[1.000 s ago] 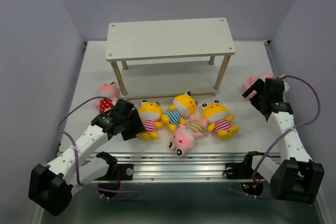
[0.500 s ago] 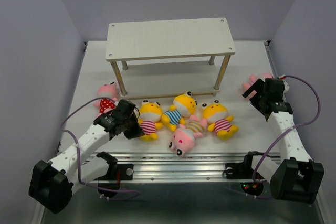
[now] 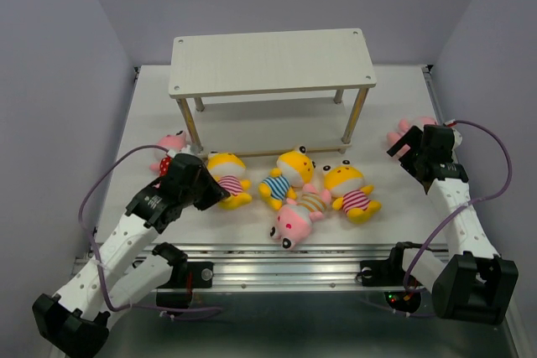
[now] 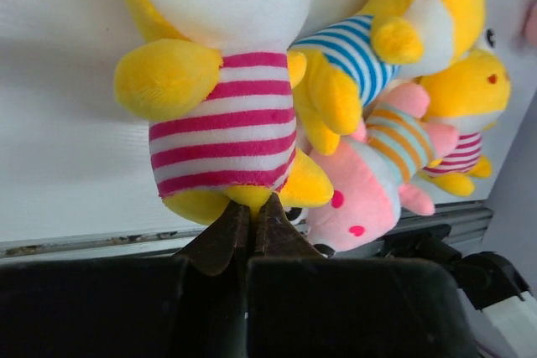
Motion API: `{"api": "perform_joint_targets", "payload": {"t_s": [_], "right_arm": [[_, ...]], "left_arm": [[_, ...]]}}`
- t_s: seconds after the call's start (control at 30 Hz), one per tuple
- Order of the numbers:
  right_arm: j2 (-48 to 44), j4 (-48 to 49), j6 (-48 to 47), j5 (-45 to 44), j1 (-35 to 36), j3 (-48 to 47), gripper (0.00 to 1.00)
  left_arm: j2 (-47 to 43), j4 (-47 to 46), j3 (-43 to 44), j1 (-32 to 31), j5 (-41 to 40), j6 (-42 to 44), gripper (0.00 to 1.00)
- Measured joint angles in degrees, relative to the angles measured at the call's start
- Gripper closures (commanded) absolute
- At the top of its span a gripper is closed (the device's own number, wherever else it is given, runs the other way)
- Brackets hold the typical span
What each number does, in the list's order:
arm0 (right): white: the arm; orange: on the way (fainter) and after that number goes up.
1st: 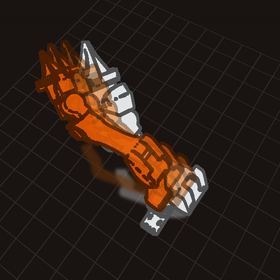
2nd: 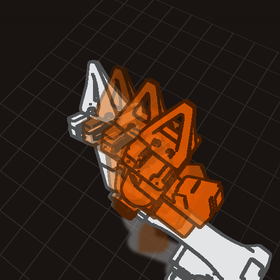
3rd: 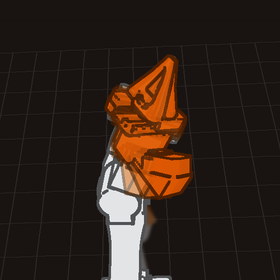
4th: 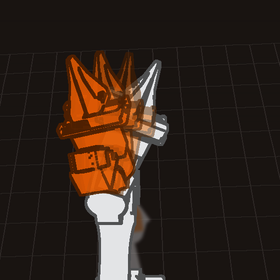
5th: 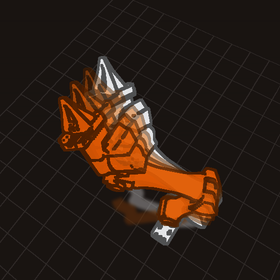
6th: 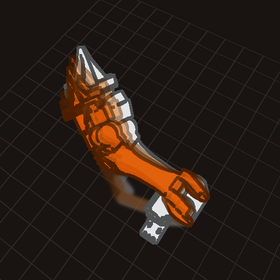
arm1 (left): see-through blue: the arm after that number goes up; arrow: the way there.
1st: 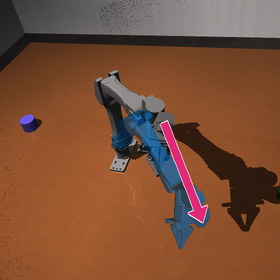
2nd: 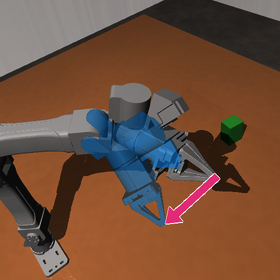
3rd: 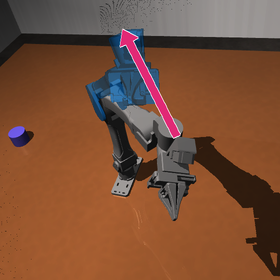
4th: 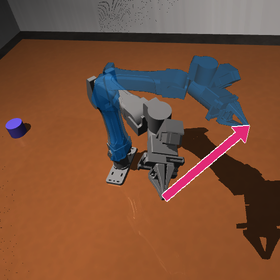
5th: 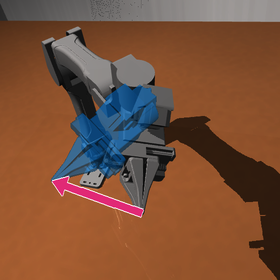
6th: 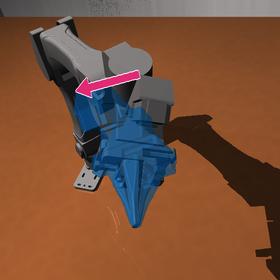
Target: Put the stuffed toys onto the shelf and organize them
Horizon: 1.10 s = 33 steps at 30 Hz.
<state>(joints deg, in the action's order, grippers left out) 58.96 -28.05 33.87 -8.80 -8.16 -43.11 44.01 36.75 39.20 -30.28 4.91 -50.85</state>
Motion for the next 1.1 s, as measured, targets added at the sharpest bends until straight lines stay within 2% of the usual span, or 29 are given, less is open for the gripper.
{"api": "perform_joint_targets", "payload": {"t_s": [0.2,0.33,0.63,1.1], "right_arm": [[0.00,0.02,-0.02,0.00,0.00,0.00,0.00],[0.00,0.04,-0.02,0.00,0.00,0.00,0.00],[0.00,0.17,-0.04,0.04,0.00,0.00,0.00],[1.95,0.31,-0.04,0.26,0.00,0.00,0.00]], "left_arm": [[-2.64,-3.67,1.68,0.00,-2.16,-1.90,1.00],[-3.45,-10.73,1.55,0.00,-2.27,-2.34,1.00],[1.18,-23.85,2.10,0.00,-2.62,-0.57,1.00],[4.81,-27.98,8.63,0.00,0.33,1.31,1.00]]}}
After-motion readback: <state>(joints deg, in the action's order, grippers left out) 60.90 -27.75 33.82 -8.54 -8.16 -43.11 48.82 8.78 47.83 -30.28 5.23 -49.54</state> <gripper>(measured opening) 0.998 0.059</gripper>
